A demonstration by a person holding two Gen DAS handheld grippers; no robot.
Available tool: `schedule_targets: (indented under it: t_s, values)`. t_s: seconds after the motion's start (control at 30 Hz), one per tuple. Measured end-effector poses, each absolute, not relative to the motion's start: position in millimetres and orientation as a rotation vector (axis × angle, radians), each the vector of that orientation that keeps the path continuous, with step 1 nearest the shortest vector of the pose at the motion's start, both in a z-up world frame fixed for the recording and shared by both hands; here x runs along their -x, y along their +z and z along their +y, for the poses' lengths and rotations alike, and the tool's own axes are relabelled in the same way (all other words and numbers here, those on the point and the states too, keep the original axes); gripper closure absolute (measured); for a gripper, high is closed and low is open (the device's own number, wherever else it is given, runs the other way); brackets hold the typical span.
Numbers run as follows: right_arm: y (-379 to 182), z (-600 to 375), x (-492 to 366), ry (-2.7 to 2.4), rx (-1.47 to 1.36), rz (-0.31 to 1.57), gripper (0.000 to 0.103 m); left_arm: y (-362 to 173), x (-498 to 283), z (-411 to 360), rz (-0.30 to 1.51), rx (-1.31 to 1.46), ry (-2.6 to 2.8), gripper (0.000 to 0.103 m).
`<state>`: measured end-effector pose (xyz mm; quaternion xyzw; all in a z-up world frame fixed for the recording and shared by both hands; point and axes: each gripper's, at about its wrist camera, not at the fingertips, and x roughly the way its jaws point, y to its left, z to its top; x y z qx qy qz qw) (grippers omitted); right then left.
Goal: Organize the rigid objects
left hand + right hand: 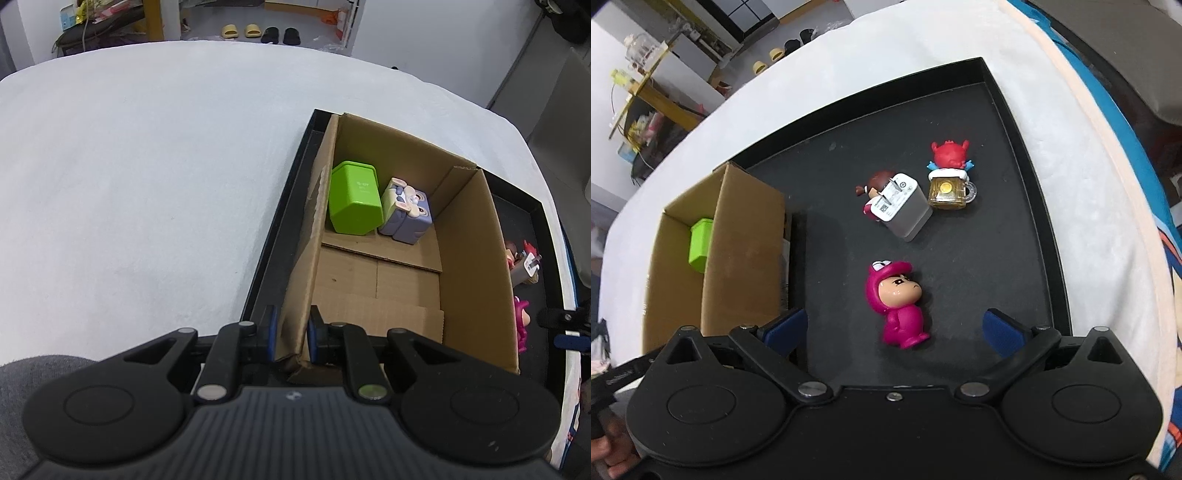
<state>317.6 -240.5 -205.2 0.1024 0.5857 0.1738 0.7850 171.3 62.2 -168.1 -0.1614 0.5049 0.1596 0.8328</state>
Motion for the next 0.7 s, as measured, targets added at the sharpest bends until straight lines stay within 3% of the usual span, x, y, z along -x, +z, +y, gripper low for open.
schedule_targets:
  t_s: [0.27,0.63,0.7]
  values:
    - [-214.1,-223.8,-320.3,0.372,-0.147,1.231,0.007,-167.2,-171.5,66.2,1.078,0.353,0.326,0.088]
    - [-236.8,-194.3,-313.5,0.355,0.054,1.234,0.024,-169.5,-171.6,67.7,1.081,0.360,0.322,0.088]
    - [-235.9,-187.4,-308.7,0.363,0.126,1.206,0.043,-170.6,-171.5,67.4,1.081,0.358,0.319,0.088]
